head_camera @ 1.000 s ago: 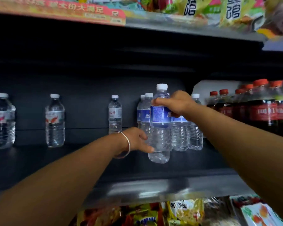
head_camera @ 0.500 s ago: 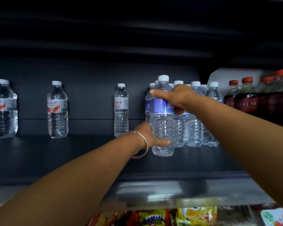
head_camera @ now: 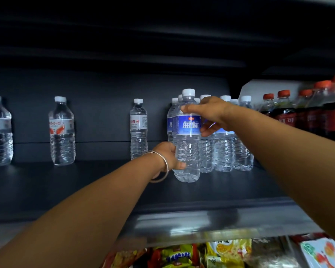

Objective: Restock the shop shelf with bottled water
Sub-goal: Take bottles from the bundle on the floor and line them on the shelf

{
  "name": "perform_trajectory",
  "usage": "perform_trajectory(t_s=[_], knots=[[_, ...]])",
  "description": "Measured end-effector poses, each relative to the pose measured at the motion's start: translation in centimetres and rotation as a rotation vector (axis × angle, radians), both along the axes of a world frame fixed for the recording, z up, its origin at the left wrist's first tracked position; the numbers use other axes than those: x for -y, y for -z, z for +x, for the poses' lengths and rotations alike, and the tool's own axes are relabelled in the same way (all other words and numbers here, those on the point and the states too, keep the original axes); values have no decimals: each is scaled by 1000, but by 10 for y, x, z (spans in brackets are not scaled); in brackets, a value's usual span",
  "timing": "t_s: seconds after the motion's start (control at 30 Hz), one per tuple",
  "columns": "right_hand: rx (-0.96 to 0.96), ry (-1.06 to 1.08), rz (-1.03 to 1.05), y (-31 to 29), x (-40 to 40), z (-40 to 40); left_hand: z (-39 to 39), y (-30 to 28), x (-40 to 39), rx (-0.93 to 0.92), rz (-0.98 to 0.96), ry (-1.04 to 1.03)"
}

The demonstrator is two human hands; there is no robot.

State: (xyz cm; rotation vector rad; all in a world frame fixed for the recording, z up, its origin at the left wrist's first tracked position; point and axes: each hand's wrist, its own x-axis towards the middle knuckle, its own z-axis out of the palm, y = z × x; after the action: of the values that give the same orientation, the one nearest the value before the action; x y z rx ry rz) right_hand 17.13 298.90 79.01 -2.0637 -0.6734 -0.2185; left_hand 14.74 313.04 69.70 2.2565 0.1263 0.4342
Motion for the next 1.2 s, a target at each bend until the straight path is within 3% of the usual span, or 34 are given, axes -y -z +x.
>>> perform_trajectory(t_s=[0.2,0.43,0.5,0.6,0.77,0.93,1.2], knots=[[-23,-14,49,5,3,-3,1,1,4,15,-20,-10],[55,94,57,20,16,-7,-19,-3,20,-6,186,-206],[225,216,-103,31,29,-15,-34,-5,36,54,298,-271],[463,335,-426,51,55,-35,-55,-3,67,153,386,-197],[566,473,-761,90,115,-81,-80,21,130,238,475,28],[467,662,-968,148,180,-123,-94,80,190,178,564,237],[54,738,-1054,295,275,-134,-85,215,280,16,647,521]])
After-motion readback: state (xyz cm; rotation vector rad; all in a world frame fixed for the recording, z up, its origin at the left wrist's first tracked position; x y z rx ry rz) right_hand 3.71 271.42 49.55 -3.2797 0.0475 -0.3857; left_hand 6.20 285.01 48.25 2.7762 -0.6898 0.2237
